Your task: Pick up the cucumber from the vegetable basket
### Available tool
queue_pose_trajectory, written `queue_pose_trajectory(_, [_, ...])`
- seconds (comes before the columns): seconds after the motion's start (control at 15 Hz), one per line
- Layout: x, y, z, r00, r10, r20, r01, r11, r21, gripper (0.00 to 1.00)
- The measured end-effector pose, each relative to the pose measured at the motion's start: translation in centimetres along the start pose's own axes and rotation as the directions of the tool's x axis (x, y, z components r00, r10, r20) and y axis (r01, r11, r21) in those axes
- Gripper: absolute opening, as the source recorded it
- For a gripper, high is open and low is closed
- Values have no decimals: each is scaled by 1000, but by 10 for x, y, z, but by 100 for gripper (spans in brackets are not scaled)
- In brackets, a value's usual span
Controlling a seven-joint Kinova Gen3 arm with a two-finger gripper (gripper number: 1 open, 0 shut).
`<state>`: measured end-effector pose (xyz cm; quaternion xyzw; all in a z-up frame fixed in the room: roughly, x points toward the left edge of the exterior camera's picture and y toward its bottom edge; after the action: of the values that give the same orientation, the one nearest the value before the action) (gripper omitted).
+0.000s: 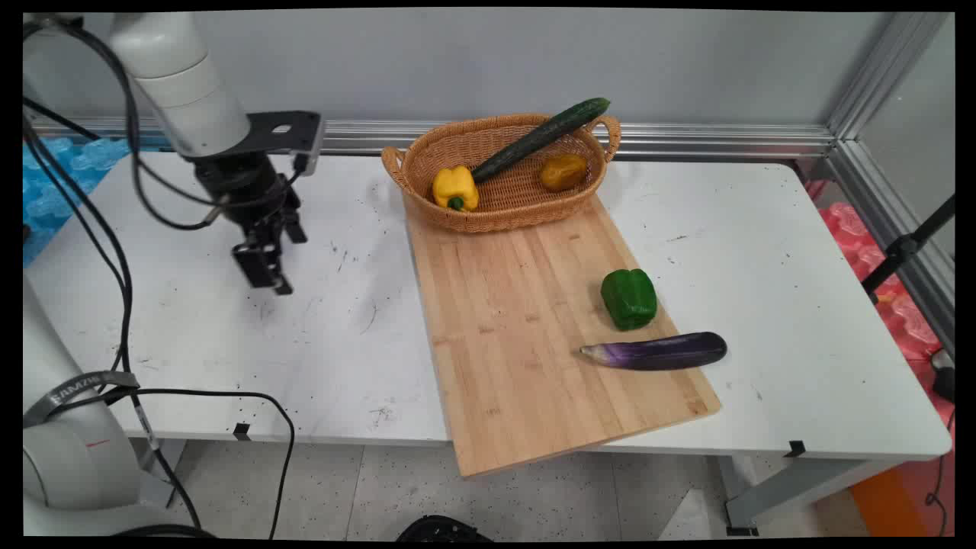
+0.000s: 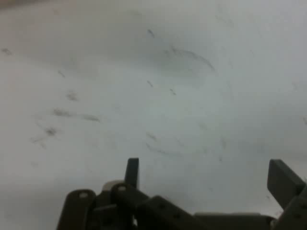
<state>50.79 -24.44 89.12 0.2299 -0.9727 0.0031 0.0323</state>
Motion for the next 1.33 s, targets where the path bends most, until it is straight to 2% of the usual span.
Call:
queue_pose_trajectory(0.2, [24,-20,-1,997,-39,-66,42,998,47,100])
queue_pose_trajectory(0.4, [56,-48,-4,987,-61,-146,77,992,105,100])
queue_pose_trajectory(0.93, [117,-117,-8,950,-53,-306,128,965,227,100])
queue_pose_trajectory(1.13, [138,-146,1,934,-36,-356,135,957,257,100])
queue_pose_trajectory(1.33, [155,-169,15,918,-26,-396,144,952,270,100])
